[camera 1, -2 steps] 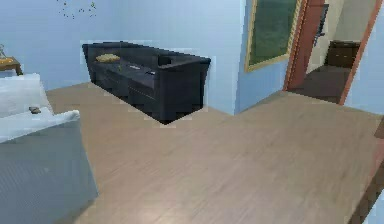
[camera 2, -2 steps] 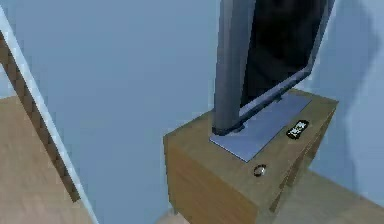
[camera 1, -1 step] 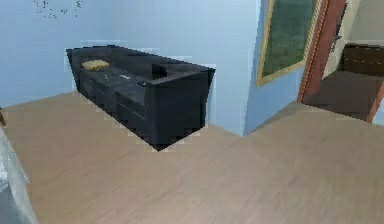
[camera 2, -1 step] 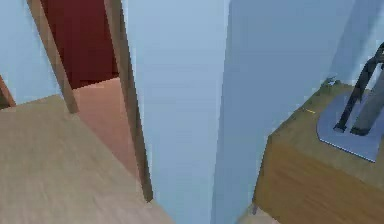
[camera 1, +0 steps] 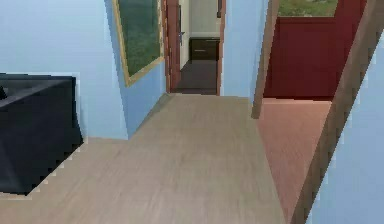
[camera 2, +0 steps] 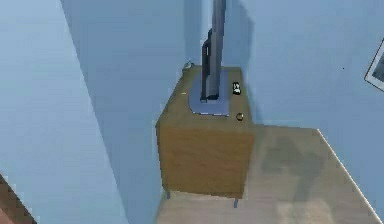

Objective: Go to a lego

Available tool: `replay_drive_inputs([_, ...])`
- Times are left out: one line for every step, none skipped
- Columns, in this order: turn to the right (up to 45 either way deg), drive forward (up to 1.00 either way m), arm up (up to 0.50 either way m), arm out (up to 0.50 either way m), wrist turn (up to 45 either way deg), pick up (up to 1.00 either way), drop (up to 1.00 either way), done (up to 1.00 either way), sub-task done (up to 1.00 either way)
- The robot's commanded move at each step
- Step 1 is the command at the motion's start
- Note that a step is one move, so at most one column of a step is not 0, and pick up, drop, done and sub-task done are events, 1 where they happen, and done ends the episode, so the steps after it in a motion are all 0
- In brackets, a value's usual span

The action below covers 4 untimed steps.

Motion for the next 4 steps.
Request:
replay_drive_inputs([0.0,1.0,0.0,0.0,0.0,0.0,0.0,0.0,0.0])
replay_drive_inputs([0.0,1.0,0.0,0.0,0.0,0.0,0.0,0.0,0.0])
replay_drive_inputs([0.0,1.0,0.0,0.0,0.0,0.0,0.0,0.0,0.0])
replay_drive_inputs([3.0,0.0,0.0,0.0,0.0,0.0,0.0,0.0,0.0])
